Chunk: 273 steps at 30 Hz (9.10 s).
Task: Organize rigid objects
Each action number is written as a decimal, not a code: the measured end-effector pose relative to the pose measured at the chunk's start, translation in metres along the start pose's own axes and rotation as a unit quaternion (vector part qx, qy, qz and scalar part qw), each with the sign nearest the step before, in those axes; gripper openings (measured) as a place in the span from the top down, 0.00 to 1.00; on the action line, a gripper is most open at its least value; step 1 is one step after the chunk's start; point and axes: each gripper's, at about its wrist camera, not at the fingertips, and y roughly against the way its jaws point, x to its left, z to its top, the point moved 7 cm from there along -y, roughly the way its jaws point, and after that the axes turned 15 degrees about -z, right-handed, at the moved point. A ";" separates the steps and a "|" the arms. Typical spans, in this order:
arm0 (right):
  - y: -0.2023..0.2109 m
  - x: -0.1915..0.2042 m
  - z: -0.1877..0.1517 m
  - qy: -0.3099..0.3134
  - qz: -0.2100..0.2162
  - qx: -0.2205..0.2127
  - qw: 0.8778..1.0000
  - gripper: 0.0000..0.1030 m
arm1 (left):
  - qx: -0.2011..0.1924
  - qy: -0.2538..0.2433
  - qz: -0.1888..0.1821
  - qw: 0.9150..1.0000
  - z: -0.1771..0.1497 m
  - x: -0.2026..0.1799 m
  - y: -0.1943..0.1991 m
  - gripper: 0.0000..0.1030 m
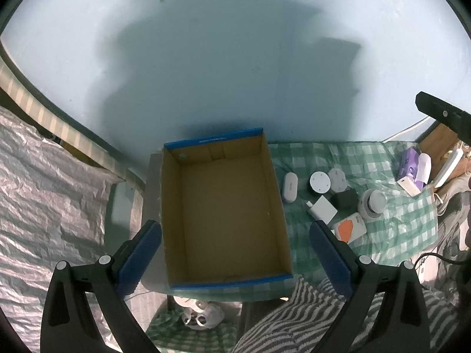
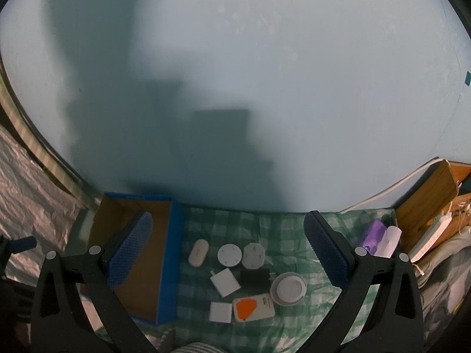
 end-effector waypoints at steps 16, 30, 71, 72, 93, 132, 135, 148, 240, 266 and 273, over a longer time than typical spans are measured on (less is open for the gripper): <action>-0.004 0.001 -0.002 0.004 -0.003 0.012 1.000 0.01 | 0.002 -0.002 0.003 1.000 -0.003 0.000 -0.001 0.02; -0.008 -0.001 -0.005 -0.005 0.000 0.015 1.000 0.01 | 0.008 -0.009 0.007 1.000 -0.007 -0.001 -0.003 0.02; -0.148 -0.060 -0.120 -0.013 0.009 0.217 0.976 0.01 | 0.194 0.107 0.103 0.970 -0.119 0.148 -0.111 0.02; -0.151 -0.061 -0.121 -0.011 0.003 0.209 0.978 0.01 | 0.202 0.108 0.107 0.968 -0.123 0.152 -0.114 0.02; -0.188 -0.057 -0.180 0.016 -0.005 0.259 0.966 0.02 | 0.259 0.123 0.133 0.949 -0.157 0.208 -0.153 0.01; -0.269 -0.063 -0.224 0.058 -0.029 0.342 0.937 0.07 | 0.260 0.163 0.000 0.952 -0.157 0.205 -0.166 0.86; -0.281 -0.055 -0.231 0.068 -0.038 0.349 0.934 0.08 | 0.261 0.165 -0.007 0.951 -0.159 0.205 -0.168 0.89; -0.297 -0.049 -0.239 0.044 -0.023 0.347 0.937 0.19 | 0.260 0.170 -0.016 0.950 -0.160 0.205 -0.161 0.90; -0.190 0.243 -0.150 0.278 0.081 0.216 0.932 0.17 | 0.279 0.110 -0.028 0.953 -0.158 0.199 -0.166 0.83; -0.157 0.101 -0.134 0.165 0.052 0.225 0.959 0.17 | 0.283 0.101 -0.024 0.954 -0.157 0.197 -0.167 0.83; -0.162 0.062 -0.157 0.142 0.036 0.253 0.956 0.17 | 0.283 0.098 -0.025 0.954 -0.155 0.197 -0.167 0.83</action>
